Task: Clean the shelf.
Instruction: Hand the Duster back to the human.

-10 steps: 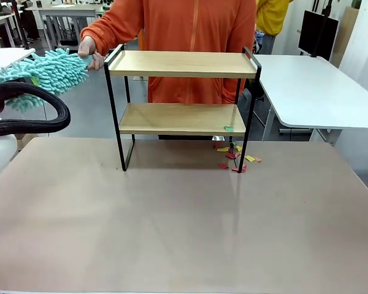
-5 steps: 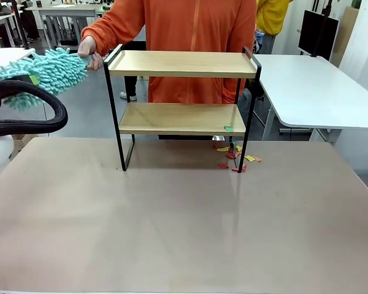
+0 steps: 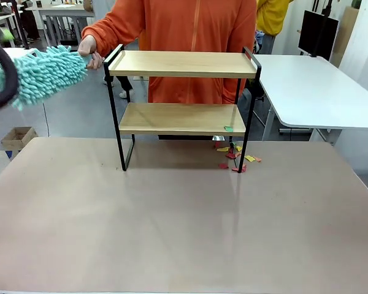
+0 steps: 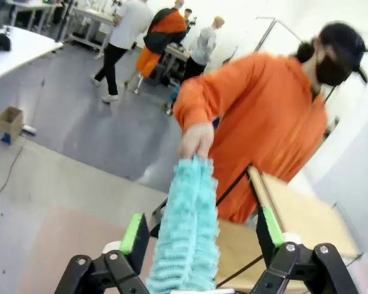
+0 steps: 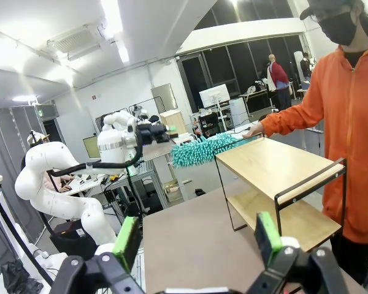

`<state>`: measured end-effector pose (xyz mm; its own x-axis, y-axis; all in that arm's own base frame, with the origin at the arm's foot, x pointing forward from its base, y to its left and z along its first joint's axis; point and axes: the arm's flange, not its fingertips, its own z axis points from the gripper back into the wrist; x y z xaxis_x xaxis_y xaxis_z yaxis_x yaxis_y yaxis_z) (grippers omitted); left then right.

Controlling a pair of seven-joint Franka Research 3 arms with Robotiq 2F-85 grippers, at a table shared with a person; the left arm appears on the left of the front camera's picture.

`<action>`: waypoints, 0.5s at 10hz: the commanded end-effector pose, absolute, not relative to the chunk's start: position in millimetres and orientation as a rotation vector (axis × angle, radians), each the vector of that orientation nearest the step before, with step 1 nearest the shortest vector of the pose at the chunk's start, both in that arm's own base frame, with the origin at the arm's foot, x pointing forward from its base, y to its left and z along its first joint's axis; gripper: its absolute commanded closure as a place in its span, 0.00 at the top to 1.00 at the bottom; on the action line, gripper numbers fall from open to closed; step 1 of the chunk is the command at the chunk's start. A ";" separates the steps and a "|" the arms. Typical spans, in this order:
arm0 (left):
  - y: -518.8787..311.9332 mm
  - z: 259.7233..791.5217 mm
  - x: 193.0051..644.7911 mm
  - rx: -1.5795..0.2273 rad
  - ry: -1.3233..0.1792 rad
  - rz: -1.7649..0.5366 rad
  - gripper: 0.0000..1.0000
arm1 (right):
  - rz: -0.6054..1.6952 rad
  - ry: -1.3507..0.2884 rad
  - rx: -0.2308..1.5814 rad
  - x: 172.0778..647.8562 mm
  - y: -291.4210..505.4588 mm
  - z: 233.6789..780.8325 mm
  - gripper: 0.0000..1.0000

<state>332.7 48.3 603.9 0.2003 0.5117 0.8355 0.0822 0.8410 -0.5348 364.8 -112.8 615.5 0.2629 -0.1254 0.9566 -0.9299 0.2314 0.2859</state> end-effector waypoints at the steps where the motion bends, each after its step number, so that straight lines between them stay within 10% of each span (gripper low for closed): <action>1: 96.8 667.1 309.8 -0.626 -1.360 0.475 1.00 | 0.795 -1.161 1.201 363.6 -113.8 617.1 1.00; 5: 157.8 672.0 297.7 -0.700 -1.321 0.650 1.00 | 0.795 -1.161 1.201 363.6 -113.8 617.1 1.00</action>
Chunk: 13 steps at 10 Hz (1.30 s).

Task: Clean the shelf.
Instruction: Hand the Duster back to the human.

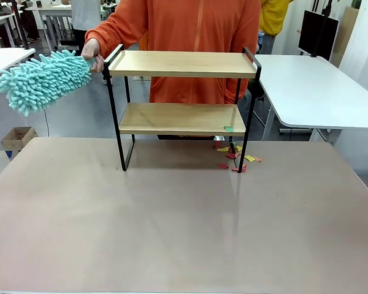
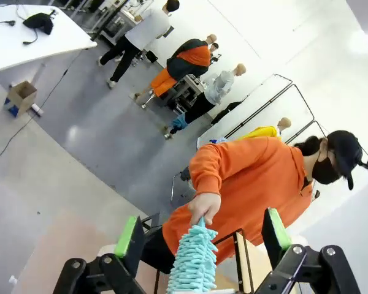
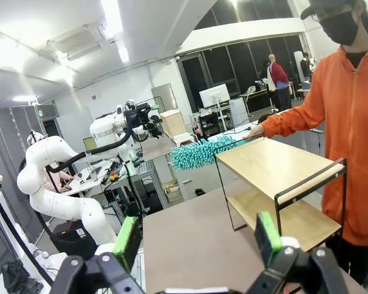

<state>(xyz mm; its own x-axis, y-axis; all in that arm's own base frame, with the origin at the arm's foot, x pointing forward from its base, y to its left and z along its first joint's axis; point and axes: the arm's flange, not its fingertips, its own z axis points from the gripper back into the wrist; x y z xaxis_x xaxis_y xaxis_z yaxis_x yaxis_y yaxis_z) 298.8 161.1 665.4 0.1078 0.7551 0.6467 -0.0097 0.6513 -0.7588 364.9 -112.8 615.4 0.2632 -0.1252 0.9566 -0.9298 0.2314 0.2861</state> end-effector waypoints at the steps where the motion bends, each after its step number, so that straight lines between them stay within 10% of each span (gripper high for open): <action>1: 158.1 666.6 304.9 -0.669 -1.302 0.624 1.00 | 0.795 -1.161 1.201 363.6 -113.8 617.1 1.00; 13: 161.1 665.4 298.8 -0.692 -1.360 0.634 1.00 | 0.795 -1.161 1.201 363.6 -113.8 617.1 1.00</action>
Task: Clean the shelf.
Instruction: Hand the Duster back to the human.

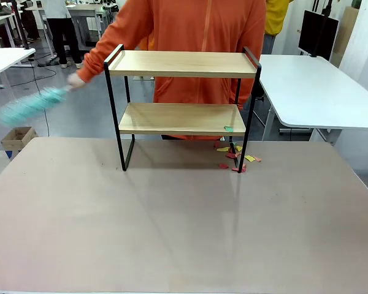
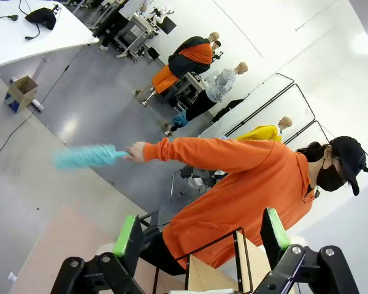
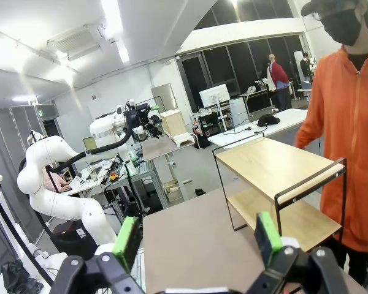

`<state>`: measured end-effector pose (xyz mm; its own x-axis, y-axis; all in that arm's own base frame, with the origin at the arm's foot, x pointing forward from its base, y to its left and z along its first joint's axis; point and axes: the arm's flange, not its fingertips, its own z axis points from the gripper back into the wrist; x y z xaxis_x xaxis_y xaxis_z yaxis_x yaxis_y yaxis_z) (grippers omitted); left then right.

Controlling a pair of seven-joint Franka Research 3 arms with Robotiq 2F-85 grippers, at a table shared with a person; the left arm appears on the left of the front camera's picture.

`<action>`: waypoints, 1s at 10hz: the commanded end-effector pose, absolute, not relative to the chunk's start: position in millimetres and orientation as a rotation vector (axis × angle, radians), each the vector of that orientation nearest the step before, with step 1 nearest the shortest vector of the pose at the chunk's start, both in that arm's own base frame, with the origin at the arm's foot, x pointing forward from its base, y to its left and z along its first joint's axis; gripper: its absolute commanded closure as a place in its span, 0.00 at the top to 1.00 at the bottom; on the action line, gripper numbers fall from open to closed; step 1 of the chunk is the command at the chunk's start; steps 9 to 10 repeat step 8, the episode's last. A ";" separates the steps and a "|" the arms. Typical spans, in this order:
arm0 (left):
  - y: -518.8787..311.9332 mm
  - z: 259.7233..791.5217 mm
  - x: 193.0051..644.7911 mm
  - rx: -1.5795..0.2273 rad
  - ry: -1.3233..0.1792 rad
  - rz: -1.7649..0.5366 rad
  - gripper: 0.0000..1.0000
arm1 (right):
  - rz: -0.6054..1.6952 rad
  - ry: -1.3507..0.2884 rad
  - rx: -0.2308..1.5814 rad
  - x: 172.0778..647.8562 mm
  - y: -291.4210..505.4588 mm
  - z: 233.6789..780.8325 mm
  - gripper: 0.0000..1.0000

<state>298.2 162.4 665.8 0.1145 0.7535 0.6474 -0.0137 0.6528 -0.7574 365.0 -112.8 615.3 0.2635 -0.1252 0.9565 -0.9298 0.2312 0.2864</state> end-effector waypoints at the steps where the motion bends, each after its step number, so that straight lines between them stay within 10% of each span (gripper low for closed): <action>1: 161.1 665.4 298.8 -0.692 -1.360 0.634 1.00 | 0.795 -1.161 1.201 363.6 -113.8 617.1 1.00; 10: 161.1 665.4 298.8 -0.692 -1.360 0.634 1.00 | 0.795 -1.161 1.201 363.6 -113.8 617.1 1.00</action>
